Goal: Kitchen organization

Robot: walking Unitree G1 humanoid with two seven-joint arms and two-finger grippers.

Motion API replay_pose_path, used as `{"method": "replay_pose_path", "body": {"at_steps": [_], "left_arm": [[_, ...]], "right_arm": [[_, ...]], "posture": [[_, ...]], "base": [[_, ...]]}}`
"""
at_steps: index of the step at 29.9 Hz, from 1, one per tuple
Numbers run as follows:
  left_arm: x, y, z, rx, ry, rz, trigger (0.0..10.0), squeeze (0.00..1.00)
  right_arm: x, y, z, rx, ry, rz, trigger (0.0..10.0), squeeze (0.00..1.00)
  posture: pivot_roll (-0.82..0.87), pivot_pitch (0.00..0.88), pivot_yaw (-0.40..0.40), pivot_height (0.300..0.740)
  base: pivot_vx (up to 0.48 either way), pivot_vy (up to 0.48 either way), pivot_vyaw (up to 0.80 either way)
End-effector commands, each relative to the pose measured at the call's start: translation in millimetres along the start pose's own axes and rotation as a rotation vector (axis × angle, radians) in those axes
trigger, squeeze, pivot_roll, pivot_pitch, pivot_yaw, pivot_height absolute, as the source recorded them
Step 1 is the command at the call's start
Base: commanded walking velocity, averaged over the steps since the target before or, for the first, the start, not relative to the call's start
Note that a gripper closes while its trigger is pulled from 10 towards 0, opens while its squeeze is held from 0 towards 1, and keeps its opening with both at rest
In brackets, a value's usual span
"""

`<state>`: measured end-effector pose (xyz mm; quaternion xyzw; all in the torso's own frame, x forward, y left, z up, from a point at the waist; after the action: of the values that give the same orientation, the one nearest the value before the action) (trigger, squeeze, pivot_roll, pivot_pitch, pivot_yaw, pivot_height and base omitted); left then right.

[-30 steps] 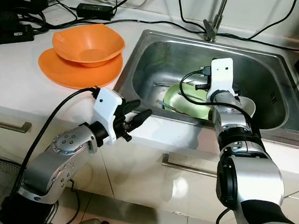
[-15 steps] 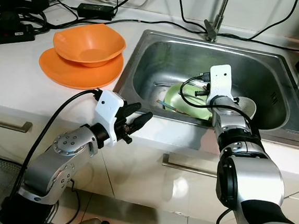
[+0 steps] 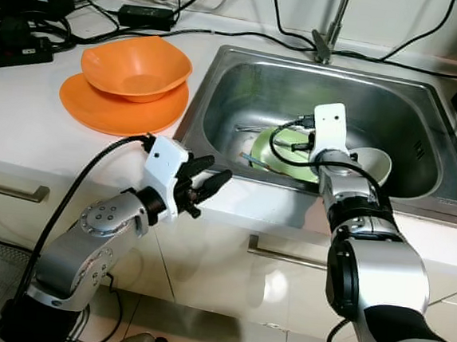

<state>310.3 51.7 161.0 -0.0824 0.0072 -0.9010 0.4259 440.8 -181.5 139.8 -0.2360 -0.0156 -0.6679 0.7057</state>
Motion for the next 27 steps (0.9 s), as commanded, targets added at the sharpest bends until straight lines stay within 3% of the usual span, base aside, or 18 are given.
{"method": "replay_pose_path", "body": {"at_steps": [1,8,9,10,18,19,22,23,24,27], "left_arm": [[1.2,-0.8,4,0.007,0.012,0.000,10.0,0.00],[1.0,-1.2,3,0.006,0.011,0.003,10.0,0.00],[1.0,-1.2,3,0.006,0.011,0.003,10.0,0.00],[1.0,-1.3,3,0.006,0.012,0.003,10.0,0.00],[-0.3,-0.7,5,0.018,0.019,0.012,10.0,0.00],[-2.7,-0.4,7,0.030,0.030,0.028,10.0,0.00],[-6.6,0.3,9,0.046,0.037,0.050,10.0,0.00],[-6.6,0.3,9,0.046,0.037,0.050,10.0,0.00],[-8.2,0.6,11,0.055,0.040,0.058,10.0,0.00],[-9.3,0.9,13,0.065,0.048,0.067,10.0,0.00]], "right_arm": [[-2.4,-0.3,-9,-0.037,-0.010,0.018,10.0,1.00],[-5.0,-0.3,-10,-0.044,-0.023,0.028,10.0,0.98],[-4.8,-0.3,-9,-0.038,-0.025,0.026,10.0,0.66],[-4.4,-0.1,-6,-0.024,-0.019,0.025,10.0,0.00],[4.5,-1.1,34,0.159,-0.026,-0.027,10.0,0.00],[10.8,-3.7,52,0.246,0.004,-0.057,10.0,0.00],[18.7,-10.6,80,0.387,0.005,-0.087,10.0,0.00],[18.7,-10.6,80,0.387,0.005,-0.087,10.0,0.00],[21.6,-16.4,96,0.479,0.019,-0.092,10.0,0.00],[22.4,-22.0,107,0.557,0.042,-0.091,10.0,0.00]], "posture": [[0.04,0.083,-0.023,0.740],[0.04,0.084,-0.023,0.740],[0.04,0.084,-0.023,0.740],[0.04,0.084,-0.023,0.740],[0.04,0.086,-0.021,0.740],[0.03,0.089,-0.018,0.740],[0.03,0.090,-0.018,0.740],[0.03,0.090,-0.018,0.740],[0.03,0.090,-0.017,0.740],[0.02,0.092,-0.014,0.740]], "base": [[0.000,0.000,0.00],[0.000,0.000,0.00],[0.000,0.000,0.00],[0.000,0.000,0.00],[0.000,0.000,0.00],[0.000,0.000,0.00],[0.000,0.000,0.00],[0.000,0.000,0.00],[0.000,0.000,0.00],[0.000,0.000,0.00]]}}
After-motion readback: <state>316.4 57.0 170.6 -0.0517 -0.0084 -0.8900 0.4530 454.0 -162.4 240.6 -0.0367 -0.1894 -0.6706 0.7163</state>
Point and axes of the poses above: a point about 5 cm out from each wrist's last joint towards the gripper, its own y axis pointing out of the wrist towards the gripper, its own z axis along the axis of the wrist's last joint, x = y × z, the point moved 4 cm from there along y, pointing out of the wrist towards the gripper, and after that the axes turned 10 degrees about -y, right-handed, at the moved point
